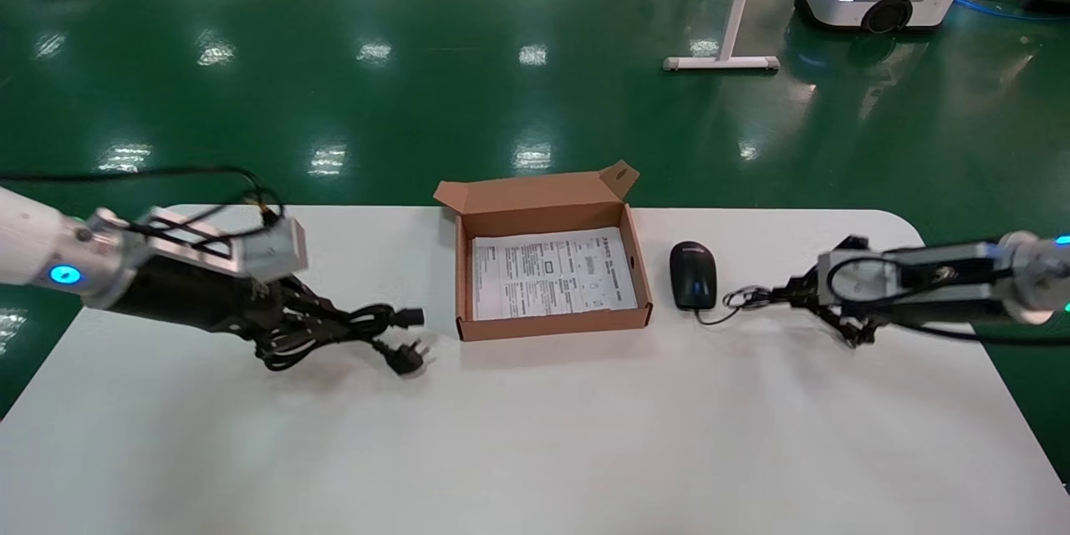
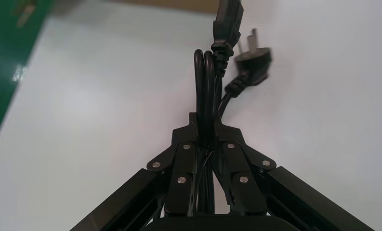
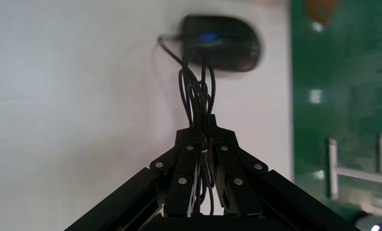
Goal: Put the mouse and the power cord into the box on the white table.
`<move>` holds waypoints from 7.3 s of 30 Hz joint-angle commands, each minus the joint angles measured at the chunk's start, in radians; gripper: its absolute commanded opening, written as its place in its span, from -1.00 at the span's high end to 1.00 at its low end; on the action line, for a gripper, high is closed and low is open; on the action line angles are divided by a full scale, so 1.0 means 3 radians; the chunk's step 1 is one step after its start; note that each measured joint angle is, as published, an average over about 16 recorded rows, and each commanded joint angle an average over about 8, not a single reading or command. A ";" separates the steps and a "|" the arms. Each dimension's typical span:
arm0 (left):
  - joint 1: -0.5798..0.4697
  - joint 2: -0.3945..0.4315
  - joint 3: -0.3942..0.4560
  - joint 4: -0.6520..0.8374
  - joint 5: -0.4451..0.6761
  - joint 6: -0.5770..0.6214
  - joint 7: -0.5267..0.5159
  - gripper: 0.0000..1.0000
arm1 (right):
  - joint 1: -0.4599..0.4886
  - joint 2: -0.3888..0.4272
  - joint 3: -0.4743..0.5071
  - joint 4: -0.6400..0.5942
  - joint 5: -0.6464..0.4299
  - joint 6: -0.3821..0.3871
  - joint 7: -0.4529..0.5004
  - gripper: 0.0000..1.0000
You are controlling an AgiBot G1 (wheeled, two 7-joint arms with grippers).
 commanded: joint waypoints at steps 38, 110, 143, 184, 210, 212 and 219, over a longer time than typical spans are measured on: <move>-0.0497 0.0282 -0.0756 0.0278 -0.1094 -0.0669 -0.0225 1.00 | 0.0181 -0.0682 0.0278 0.0395 0.0428 0.0165 0.0292 1.00; 0.0411 0.1033 -0.1244 0.0004 0.0083 -0.0797 -0.0393 -1.00 | 0.0097 0.0201 0.0112 0.0879 0.0104 0.0337 0.0472 -1.00; 0.1542 -0.0271 -0.1629 -0.2178 -0.1338 -0.0283 -0.0951 -1.00 | -0.1156 0.0756 0.0739 0.2580 0.1553 -0.0241 0.2012 -1.00; 0.2622 -0.1516 -0.2000 -0.4262 -0.2701 0.0215 -0.1480 -1.00 | -0.2337 0.1271 0.1326 0.4182 0.2924 -0.0781 0.3435 -1.00; 0.2579 -0.1468 -0.1983 -0.4178 -0.2640 0.0191 -0.1464 -1.00 | -0.2286 0.1256 0.1305 0.4113 0.2858 -0.0762 0.3397 -1.00; 0.2578 -0.1467 -0.1982 -0.4176 -0.2639 0.0190 -0.1464 -1.00 | -0.2285 0.1255 0.1304 0.4112 0.2857 -0.0762 0.3397 -1.00; 0.2577 -0.1465 -0.1981 -0.4173 -0.2637 0.0188 -0.1463 -1.00 | -0.2284 0.1254 0.1303 0.4109 0.2854 -0.0760 0.3396 -1.00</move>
